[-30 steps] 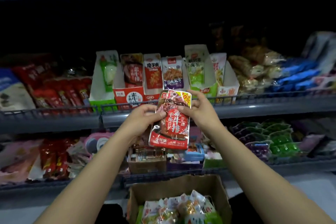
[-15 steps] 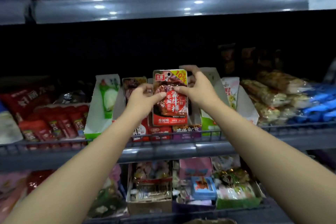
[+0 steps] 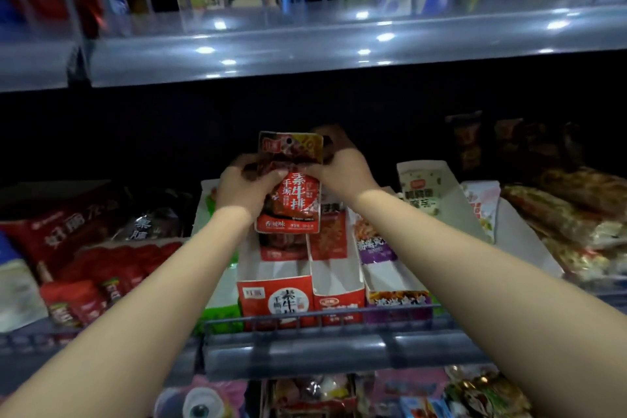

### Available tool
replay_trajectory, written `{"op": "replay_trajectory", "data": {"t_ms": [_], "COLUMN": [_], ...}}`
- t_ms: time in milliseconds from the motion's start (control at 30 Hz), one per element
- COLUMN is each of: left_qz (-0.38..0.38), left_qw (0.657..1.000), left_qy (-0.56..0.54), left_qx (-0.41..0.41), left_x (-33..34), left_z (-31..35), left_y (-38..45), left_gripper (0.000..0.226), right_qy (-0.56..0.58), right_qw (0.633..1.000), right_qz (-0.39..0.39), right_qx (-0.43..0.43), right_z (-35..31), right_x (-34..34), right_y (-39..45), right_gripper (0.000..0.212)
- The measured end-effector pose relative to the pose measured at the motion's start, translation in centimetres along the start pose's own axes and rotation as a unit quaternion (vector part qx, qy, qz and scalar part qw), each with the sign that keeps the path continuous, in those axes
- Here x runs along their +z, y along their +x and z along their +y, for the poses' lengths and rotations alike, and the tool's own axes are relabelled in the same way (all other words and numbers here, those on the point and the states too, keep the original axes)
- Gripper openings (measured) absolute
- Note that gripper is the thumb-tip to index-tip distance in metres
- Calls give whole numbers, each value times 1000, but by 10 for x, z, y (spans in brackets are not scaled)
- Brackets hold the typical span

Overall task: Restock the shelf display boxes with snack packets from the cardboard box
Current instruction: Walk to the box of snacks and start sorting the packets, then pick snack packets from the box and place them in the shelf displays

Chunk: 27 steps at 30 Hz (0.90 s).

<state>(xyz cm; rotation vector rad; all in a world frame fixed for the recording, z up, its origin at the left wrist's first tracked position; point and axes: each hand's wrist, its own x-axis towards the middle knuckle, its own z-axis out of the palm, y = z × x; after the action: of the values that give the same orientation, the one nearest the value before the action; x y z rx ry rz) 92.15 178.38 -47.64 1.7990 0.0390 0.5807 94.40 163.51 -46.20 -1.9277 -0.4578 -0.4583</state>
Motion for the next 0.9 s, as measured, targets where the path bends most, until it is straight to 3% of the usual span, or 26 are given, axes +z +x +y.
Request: {"op": "replay_trajectory", "data": {"t_ms": [300,533,700,900], "left_qz": [9,3,5,1], "left_qw": [999,997,989,978], "left_qy": [-45,72,139,199], "left_qx": [16,39,40,62], "left_x": [-17,-10,-3,0], "left_z": [-28,-45,-60,-70], "left_y": [30,30,32,30], "left_gripper": [48,51,51,54], "right_qy": [0,-121,-270,-345], "right_qw": [1000,992,960,936], "right_qz": [-6,-39,-71,-74], "right_qx": [-24,-11,0,2], "right_z": [9,37,55,61], "right_x": [36,45,54,60], "right_y": [29,30,26,23], "right_gripper": [46,44,46,47]}}
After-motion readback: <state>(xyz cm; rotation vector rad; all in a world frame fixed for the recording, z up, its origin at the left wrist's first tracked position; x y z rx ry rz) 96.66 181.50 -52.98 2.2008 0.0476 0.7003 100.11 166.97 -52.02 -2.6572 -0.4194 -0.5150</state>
